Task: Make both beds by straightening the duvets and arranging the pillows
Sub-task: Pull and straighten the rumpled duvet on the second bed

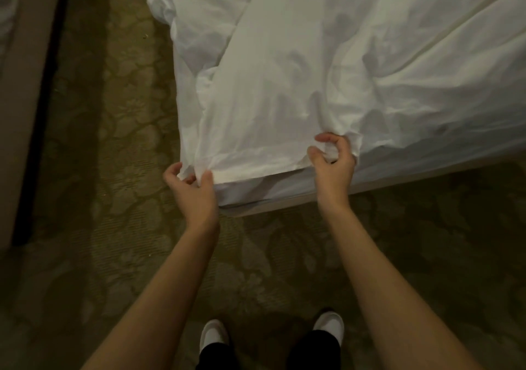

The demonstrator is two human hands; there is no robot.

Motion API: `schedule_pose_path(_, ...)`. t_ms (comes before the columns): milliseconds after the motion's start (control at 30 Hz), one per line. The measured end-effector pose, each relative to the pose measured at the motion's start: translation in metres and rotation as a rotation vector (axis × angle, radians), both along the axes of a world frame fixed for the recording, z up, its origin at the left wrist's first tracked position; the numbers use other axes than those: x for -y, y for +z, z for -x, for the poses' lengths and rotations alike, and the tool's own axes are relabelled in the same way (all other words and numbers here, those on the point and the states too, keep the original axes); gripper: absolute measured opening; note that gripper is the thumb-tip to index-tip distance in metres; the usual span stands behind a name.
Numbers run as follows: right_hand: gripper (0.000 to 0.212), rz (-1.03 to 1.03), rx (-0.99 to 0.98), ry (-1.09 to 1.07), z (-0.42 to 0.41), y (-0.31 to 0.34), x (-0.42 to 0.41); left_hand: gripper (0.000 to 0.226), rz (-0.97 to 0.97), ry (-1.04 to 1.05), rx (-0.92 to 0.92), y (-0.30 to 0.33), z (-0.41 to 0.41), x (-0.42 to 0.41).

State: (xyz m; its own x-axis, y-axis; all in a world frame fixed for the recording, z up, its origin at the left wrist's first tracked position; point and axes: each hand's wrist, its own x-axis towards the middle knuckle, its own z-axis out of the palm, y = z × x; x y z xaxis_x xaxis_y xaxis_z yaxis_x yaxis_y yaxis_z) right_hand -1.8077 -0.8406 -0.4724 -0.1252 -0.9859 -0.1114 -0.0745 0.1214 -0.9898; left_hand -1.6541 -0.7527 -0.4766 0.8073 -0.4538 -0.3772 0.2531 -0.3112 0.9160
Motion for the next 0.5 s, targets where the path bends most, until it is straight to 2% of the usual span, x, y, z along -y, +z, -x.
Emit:
schedule_pose_path(133,0.037,-0.003,0.024,0.098,0.025,0.0,-0.017,0.071,0.094,0.027,-0.149,0.001,0.06,-0.011)
schedule_pose_path(200,0.045,0.022,-0.012,0.119,0.04,-0.002,-0.021,0.069,0.142,-0.056,-0.218,-0.001,0.092,-0.009)
schedule_pose_path(367,0.075,-0.032,0.04,0.088,0.077,0.005,-0.007,0.054,0.265,-0.392,-0.145,0.01,0.135,0.02)
schedule_pose_path(500,0.082,-0.049,0.009,0.091,0.104,0.005,0.016,0.048,0.333,-0.568,-0.101,0.023,0.157,0.054)
